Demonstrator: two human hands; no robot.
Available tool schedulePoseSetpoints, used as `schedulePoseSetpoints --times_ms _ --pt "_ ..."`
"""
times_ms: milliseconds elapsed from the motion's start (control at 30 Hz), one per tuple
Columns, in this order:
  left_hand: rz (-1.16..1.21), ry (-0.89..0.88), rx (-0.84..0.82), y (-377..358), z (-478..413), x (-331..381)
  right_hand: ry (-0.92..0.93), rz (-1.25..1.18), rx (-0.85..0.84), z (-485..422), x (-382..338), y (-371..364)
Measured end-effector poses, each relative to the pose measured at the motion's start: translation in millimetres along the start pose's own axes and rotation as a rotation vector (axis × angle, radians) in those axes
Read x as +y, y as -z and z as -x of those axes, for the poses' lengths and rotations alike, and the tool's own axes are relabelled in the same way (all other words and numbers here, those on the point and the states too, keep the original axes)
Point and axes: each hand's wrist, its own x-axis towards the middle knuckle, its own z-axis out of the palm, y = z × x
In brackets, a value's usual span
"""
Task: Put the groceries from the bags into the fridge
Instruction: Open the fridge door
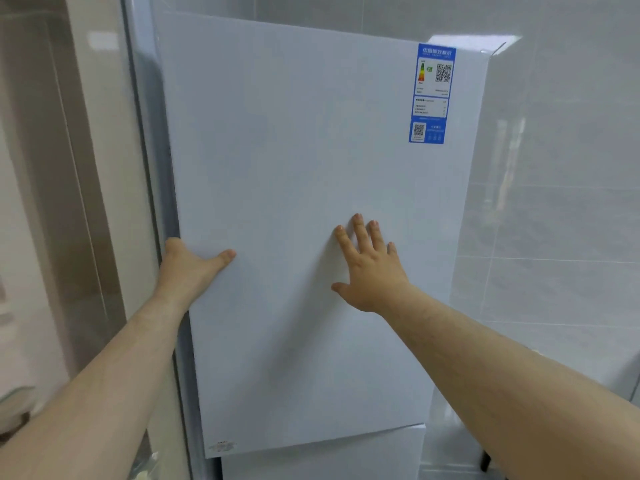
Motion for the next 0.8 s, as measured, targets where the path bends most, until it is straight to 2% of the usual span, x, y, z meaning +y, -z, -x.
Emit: schedulePoseSetpoints --times_ms 300,533,800 --pt "0.069 -0.008 -0.046 46.0 104.3 30.2 -0.018 -0.393 -0.111 62.6 -22.8 48.8" --pt "0.218 -0.060 -0.143 67.4 186.1 54.2 0.066 -0.596 0.002 123.2 -43.3 101.9" --pt "0.344 -0.128 -0.276 77.3 271.0 92.9 0.036 -0.938 0.141 206.0 -48.2 156.5"
